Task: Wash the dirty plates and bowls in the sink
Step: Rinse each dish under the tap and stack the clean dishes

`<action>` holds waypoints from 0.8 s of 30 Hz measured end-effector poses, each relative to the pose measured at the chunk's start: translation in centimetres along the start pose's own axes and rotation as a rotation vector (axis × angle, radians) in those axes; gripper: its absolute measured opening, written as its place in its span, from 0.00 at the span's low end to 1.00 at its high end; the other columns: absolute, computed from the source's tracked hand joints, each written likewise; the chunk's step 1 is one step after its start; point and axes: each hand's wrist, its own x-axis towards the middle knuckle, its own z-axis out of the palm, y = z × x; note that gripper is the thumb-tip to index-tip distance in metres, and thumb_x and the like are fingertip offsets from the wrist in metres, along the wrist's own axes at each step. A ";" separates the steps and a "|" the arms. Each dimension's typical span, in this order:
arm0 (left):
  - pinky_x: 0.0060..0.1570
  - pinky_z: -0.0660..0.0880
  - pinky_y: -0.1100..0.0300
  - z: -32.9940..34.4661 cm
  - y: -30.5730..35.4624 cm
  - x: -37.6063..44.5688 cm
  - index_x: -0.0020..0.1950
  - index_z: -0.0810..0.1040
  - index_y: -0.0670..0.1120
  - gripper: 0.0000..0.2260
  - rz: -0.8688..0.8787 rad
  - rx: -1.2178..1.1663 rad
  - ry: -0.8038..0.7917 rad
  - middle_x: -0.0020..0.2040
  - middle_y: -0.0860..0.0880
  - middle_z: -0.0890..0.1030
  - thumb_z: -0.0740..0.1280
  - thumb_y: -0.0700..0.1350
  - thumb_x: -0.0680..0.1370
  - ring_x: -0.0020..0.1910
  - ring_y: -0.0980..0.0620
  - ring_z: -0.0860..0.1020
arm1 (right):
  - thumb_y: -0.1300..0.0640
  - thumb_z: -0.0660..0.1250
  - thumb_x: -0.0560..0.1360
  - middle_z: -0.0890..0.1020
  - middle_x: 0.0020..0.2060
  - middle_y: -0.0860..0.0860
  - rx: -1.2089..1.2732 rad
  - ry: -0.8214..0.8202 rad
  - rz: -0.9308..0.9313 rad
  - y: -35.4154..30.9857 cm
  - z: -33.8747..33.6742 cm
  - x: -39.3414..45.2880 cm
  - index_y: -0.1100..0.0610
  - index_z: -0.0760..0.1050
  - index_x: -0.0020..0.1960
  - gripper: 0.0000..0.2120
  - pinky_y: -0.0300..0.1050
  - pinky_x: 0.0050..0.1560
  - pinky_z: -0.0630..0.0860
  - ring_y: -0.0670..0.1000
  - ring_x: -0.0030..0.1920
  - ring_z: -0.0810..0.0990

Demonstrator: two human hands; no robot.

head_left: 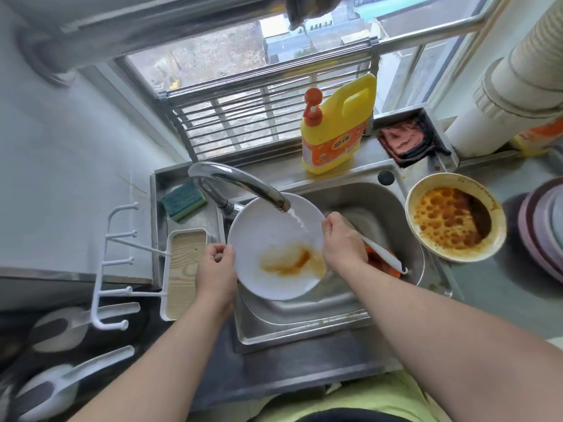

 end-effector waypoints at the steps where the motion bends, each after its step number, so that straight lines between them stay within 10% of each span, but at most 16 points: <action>1: 0.43 0.73 0.49 0.0 0.1 -0.1 0.42 0.79 0.56 0.04 -0.002 -0.007 0.008 0.39 0.49 0.80 0.69 0.55 0.74 0.38 0.47 0.75 | 0.40 0.45 0.87 0.79 0.45 0.56 -0.002 0.004 -0.007 -0.1 0.0 0.1 0.49 0.64 0.52 0.16 0.56 0.44 0.71 0.61 0.45 0.75; 24: 0.44 0.81 0.52 8.2 2.4 -0.5 0.50 0.78 0.47 0.06 0.019 -0.197 -0.063 0.45 0.46 0.82 0.66 0.45 0.86 0.42 0.50 0.81 | 0.41 0.52 0.87 0.75 0.41 0.51 -0.051 0.290 -0.178 1.8 -10.0 1.8 0.55 0.70 0.55 0.19 0.51 0.40 0.66 0.58 0.42 0.71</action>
